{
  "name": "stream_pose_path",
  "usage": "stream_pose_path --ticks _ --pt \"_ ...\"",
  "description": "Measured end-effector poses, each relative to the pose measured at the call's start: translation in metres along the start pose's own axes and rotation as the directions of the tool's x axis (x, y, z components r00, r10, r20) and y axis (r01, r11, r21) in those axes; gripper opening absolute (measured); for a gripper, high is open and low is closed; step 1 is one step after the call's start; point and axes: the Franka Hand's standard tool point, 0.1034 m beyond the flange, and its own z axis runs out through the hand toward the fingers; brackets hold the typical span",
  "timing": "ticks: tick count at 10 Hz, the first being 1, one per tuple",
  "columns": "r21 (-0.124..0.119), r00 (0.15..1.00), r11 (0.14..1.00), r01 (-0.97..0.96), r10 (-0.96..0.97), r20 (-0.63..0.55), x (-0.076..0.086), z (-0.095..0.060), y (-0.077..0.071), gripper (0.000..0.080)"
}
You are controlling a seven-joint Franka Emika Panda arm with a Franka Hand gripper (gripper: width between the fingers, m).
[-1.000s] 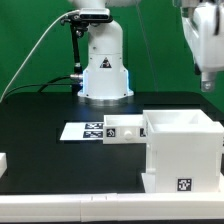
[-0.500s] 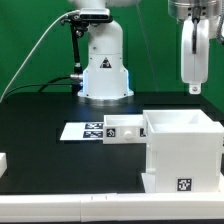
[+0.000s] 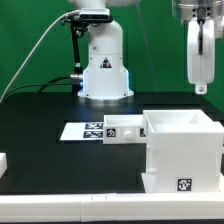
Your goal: Assemble drawer
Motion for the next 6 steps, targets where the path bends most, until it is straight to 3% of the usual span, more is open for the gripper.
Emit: stream_pose_path --ticks 1,2,3,6 --pt "-0.012 1.0 1.0 0.002 -0.002 -0.001 0.001 0.0 0.003 0.0649" --pt "-0.05 1.0 0.999 -0.01 0.009 -0.011 0.006 0.0 0.011 0.0649" --pt "-0.065 1.0 0.998 -0.016 0.015 -0.017 0.009 0.003 0.015 0.0649" --pt "-0.052 0.999 0.998 0.043 -0.044 -0.018 0.006 0.012 0.019 0.0649"
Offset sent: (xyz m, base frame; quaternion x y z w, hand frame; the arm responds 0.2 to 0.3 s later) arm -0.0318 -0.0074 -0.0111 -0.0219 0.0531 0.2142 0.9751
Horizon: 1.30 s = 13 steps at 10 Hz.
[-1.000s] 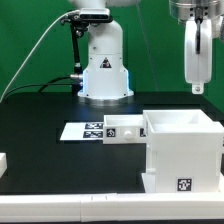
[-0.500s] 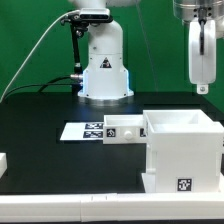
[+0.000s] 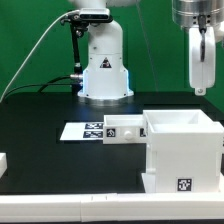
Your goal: Assemble drawer
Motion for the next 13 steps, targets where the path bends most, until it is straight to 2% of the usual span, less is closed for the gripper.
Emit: stream_pose_path --ticks 4,7,8,9,10,12,13 --pt "-0.002 0.999 0.999 0.051 -0.051 -0.002 0.0 0.002 0.0 0.0649" --pt "-0.003 0.965 0.965 0.263 -0.263 -0.002 0.0 0.002 0.0 0.0649" --pt "-0.007 0.899 0.899 0.438 -0.438 -0.018 0.001 0.003 0.0 0.0649" --pt "-0.017 0.778 0.778 0.627 -0.628 -0.037 -0.002 0.006 0.002 0.0649" --pt "-0.002 0.681 0.683 0.731 -0.729 -0.06 -0.008 0.008 0.002 0.0649" --pt "0.003 0.556 0.56 0.829 -0.822 -0.127 -0.016 0.018 0.011 0.0649" --pt "-0.007 0.483 0.488 0.873 -0.867 -0.119 -0.013 0.017 0.009 0.0649"
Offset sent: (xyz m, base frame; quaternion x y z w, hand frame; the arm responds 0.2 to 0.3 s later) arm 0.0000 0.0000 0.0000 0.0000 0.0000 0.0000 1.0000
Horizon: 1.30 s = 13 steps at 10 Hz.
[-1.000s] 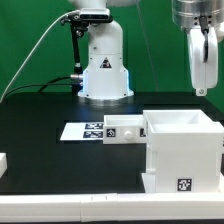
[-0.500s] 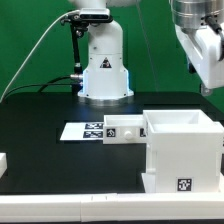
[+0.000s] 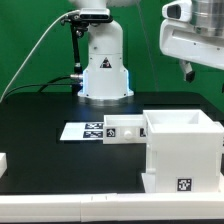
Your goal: Assemble drawer
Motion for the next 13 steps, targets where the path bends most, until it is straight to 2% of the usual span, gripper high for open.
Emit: stream_pose_path --ticks 3,4,5,6,7,10,11,12,13 --pt "0.001 0.974 0.974 0.228 -0.228 -0.004 0.002 0.002 0.001 0.0649" --pt "0.033 0.919 0.921 0.389 -0.386 -0.083 0.007 0.017 0.001 0.0649" --pt "0.029 0.882 0.887 0.461 -0.454 -0.123 0.003 0.039 0.009 0.0649" --pt "0.021 0.841 0.85 0.526 -0.517 -0.157 0.0 0.055 0.01 0.0649" --pt "0.018 0.822 0.832 0.555 -0.544 -0.17 -0.005 0.06 0.004 0.0649" --pt "-0.015 0.699 0.711 0.703 -0.694 -0.171 -0.002 0.059 0.005 0.0649" --pt "-0.008 0.711 0.723 0.691 -0.681 -0.177 -0.002 0.06 0.006 0.0649" --pt "-0.001 0.719 0.734 0.679 -0.666 -0.198 -0.004 0.071 0.016 0.0649" --pt "-0.012 0.73 0.744 0.668 -0.658 -0.185 -0.015 0.088 0.029 0.0649"
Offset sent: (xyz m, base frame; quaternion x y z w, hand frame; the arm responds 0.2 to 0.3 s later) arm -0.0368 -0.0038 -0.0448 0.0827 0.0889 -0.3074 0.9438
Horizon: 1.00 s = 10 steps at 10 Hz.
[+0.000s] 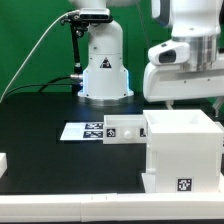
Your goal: Assemble drawer
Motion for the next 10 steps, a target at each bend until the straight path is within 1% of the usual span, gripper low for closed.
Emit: stream_pose_path --ticks 1,2,3,5,6,7,8,10 --pt "-0.007 1.0 1.0 -0.008 0.008 0.003 -0.009 0.009 0.001 0.0649" --pt "-0.005 0.999 1.0 -0.028 0.028 -0.036 -0.007 0.016 0.007 0.0649" --pt "-0.008 0.999 1.0 -0.026 0.025 -0.026 -0.009 0.017 0.007 0.0649" --pt "-0.009 0.999 1.0 -0.028 0.028 -0.031 -0.008 0.019 0.009 0.0649" --pt "-0.01 0.997 0.999 -0.054 0.053 -0.062 -0.006 0.029 0.02 0.0649" --pt "-0.017 0.995 0.997 -0.078 0.077 -0.066 -0.007 0.04 0.03 0.0649" --pt "-0.019 0.994 0.996 -0.092 0.091 -0.062 -0.007 0.044 0.034 0.0649" --pt "-0.018 0.994 0.996 -0.09 0.088 -0.063 -0.007 0.043 0.033 0.0649"
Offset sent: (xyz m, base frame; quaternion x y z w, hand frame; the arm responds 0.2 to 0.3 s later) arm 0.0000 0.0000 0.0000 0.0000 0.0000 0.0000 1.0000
